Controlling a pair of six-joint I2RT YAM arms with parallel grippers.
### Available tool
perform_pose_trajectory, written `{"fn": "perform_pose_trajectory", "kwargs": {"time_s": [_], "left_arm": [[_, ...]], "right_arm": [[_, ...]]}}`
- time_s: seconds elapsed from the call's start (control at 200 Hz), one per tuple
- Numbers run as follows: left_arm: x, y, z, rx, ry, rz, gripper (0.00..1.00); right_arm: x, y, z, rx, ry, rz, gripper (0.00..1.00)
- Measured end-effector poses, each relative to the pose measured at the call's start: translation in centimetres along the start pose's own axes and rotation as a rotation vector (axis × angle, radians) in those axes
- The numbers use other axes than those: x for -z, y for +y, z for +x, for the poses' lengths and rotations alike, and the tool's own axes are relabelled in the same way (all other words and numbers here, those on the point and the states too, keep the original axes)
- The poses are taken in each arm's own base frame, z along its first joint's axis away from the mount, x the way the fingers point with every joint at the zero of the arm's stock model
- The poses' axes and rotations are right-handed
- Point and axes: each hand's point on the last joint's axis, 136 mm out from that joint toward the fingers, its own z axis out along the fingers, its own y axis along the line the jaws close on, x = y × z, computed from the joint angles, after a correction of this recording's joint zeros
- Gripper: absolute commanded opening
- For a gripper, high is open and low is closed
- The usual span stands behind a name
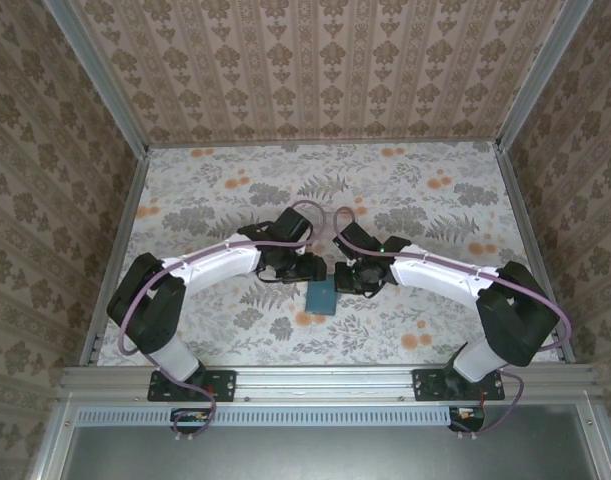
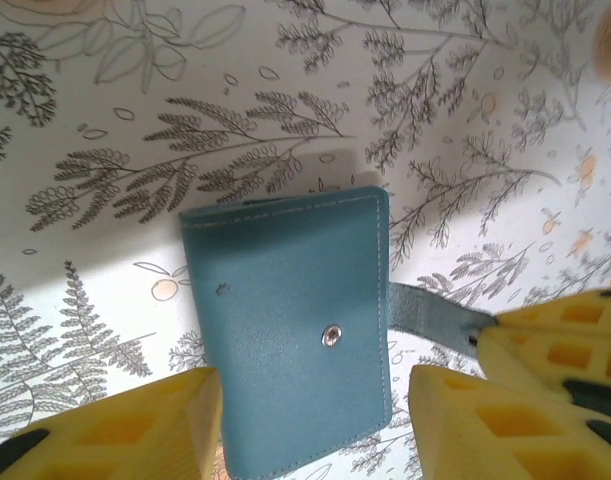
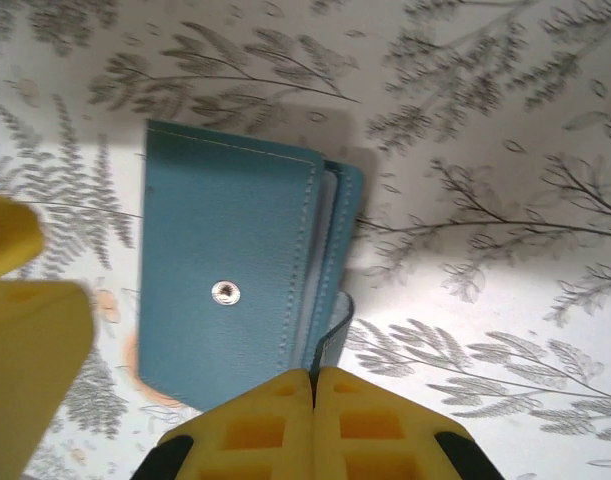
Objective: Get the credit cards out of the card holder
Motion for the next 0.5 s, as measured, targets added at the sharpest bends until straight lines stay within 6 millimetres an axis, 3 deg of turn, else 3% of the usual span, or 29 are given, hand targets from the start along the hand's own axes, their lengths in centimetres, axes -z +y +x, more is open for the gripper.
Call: {"fn": "perform_pose_trajectory", "kwargs": {"time_s": [0.305,0.5], "left_arm": [[-1.6,-0.3,0.9,-0.065,0.036,-0.164,0.73],[-2.6,0.2,1.7,-0.072,0.068,-0.232,0.85]], "right_arm": [[-1.5,-5.0,1.5,-0.078,0.024,0.067,0.02],[-2.4,-5.6,1.6,-0.126,0.035,0.013,0.02]]}}
